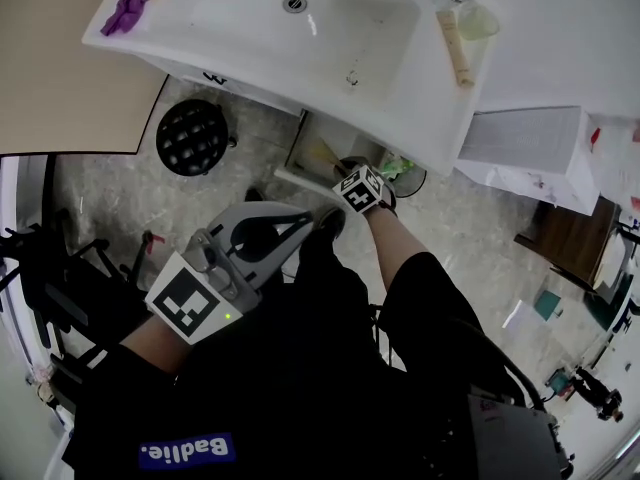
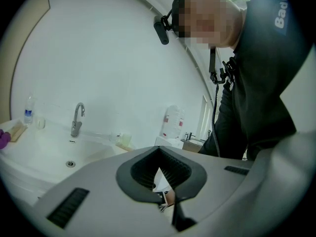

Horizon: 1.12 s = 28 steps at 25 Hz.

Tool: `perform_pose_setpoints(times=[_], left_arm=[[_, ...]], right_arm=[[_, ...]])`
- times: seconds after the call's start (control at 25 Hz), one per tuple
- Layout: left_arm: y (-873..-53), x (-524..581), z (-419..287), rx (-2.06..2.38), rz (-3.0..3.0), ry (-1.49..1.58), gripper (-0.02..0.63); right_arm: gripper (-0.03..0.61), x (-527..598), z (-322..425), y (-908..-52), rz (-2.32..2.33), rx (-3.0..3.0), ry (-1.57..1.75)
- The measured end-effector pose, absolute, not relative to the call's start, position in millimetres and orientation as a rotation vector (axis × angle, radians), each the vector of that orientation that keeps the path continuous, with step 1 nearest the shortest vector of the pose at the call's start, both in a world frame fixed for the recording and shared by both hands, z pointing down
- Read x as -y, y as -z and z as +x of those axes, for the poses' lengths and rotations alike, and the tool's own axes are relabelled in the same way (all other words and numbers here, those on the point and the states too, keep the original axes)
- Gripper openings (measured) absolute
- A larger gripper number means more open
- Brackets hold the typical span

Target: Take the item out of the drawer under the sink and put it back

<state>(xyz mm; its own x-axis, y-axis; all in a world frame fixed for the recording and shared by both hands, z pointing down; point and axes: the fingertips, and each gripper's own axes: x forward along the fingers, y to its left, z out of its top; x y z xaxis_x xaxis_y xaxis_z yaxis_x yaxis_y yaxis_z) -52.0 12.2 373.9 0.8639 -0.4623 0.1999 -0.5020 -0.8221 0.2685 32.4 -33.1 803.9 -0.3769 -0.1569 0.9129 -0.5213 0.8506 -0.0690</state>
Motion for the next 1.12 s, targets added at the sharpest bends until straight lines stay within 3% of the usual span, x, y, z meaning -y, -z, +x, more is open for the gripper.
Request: perform_pose_setpoints(times=[1.12], left_arm=[[-412, -6, -78, 0.808, 2.64, -0.271, 0.005]], right_arm=[[0.068, 49, 30, -883, 0.383, 1.817, -0.438]])
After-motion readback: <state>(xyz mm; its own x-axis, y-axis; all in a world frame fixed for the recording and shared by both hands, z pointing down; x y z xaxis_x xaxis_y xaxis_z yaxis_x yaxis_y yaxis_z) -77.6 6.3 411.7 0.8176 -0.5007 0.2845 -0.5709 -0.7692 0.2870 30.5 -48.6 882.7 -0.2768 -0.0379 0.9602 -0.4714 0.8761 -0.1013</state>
